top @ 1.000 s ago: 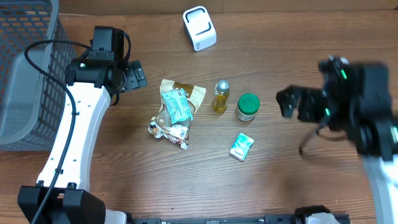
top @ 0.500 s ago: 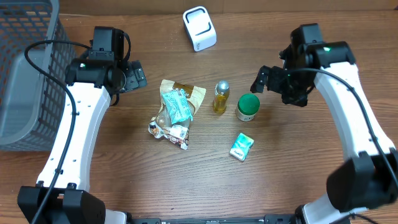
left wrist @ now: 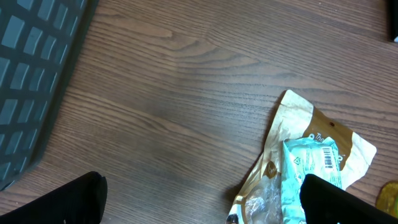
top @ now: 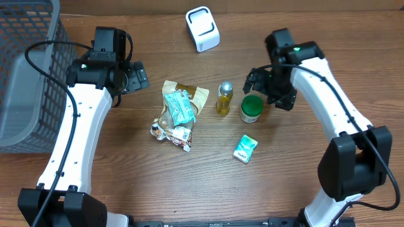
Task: Scan the item barcode
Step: 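Lower the right gripper around the jar and close on it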
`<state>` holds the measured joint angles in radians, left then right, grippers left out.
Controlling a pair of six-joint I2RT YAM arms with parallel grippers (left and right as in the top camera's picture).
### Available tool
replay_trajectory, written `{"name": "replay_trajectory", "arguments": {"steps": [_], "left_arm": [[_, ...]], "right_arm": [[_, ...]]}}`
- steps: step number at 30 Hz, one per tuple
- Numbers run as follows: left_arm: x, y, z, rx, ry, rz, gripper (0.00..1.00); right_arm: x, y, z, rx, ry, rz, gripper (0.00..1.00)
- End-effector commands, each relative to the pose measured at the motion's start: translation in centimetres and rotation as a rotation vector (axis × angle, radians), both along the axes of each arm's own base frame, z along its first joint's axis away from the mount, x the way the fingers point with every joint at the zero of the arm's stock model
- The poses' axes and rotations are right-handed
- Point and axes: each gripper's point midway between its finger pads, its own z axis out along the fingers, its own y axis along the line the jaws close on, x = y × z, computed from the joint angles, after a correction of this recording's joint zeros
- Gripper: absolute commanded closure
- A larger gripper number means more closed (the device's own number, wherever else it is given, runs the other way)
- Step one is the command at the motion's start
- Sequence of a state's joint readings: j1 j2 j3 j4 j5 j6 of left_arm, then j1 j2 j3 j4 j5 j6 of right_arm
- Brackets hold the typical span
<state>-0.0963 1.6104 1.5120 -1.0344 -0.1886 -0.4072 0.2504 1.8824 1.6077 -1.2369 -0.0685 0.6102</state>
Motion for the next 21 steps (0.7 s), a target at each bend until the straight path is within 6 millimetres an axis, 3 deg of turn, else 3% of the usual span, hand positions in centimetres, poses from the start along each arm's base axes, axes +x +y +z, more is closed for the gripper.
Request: {"name": "replay_trajectory", "arguments": {"steps": [1, 5, 16, 21], "left_arm": [[0.1, 0.0, 0.4, 0.017, -0.007, -0.023, 0.01], [0.1, -0.1, 0.4, 0.012, -0.006, -0.025, 0.0], [0.1, -0.1, 0.4, 0.012, -0.006, -0.025, 0.01], [0.1, -0.1, 0.4, 0.012, -0.007, -0.025, 0.01]], "right_arm": [[0.1, -0.2, -0.7, -0.088, -0.028, -0.069, 0.0], [0.2, 1.0, -1.8, -0.081, -0.049, -0.043, 0.0], [-0.5, 0.7, -4.3, -0.085, -0.036, -0.045, 0.0], [-0.7, 0.6, -5.4, -0.084, -0.037, -0.044, 0.09]]}}
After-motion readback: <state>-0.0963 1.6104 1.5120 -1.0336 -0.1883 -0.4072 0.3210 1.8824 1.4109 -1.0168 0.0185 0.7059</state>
